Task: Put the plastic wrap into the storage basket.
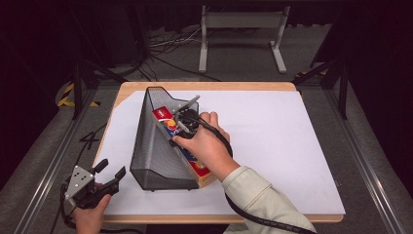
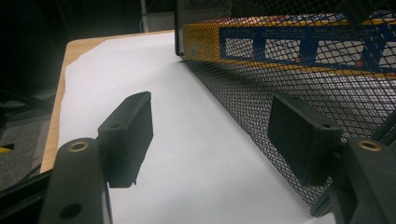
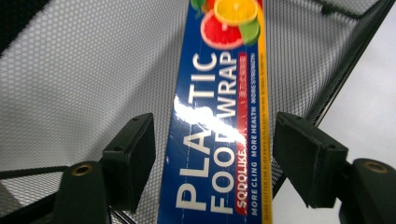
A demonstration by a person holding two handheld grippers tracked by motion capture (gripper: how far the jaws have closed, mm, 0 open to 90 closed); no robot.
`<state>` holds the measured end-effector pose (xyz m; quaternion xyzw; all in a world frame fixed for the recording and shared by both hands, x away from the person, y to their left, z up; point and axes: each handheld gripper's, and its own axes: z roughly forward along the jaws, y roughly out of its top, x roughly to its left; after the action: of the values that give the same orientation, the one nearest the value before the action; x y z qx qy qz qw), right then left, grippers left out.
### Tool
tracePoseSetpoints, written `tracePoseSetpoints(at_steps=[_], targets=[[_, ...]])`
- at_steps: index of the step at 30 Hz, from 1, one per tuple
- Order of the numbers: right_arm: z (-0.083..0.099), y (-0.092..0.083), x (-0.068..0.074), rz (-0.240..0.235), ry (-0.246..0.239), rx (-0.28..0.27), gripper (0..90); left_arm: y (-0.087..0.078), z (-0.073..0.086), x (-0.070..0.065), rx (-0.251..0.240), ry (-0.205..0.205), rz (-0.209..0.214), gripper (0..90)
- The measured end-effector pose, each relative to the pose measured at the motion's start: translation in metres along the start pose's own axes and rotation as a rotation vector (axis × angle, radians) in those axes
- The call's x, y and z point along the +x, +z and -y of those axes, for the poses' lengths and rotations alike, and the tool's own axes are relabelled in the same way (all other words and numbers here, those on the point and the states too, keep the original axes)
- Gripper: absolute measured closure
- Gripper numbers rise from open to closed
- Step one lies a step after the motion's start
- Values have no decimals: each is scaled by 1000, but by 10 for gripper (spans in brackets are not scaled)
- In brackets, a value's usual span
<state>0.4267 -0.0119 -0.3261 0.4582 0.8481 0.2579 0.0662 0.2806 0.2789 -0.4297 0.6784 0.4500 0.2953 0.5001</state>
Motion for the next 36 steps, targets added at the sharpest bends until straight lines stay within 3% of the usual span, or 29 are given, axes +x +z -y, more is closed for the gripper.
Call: tracePoseSetpoints(at_steps=[4, 12, 24, 36], targets=[[2, -13, -2, -13, -25, -89, 289, 2, 0, 0, 3, 0, 5, 317], [10, -33, -4, -42, -65, -212, 265, 2, -1, -1, 1, 1, 6, 314], [24, -60, -17, -80, -120, -320, 265, 3, -2, -1, 3, 0, 7, 310], [57, -98, -59, -69, -143, -387, 217, 5, -2, -2, 12, 7, 12, 303]])
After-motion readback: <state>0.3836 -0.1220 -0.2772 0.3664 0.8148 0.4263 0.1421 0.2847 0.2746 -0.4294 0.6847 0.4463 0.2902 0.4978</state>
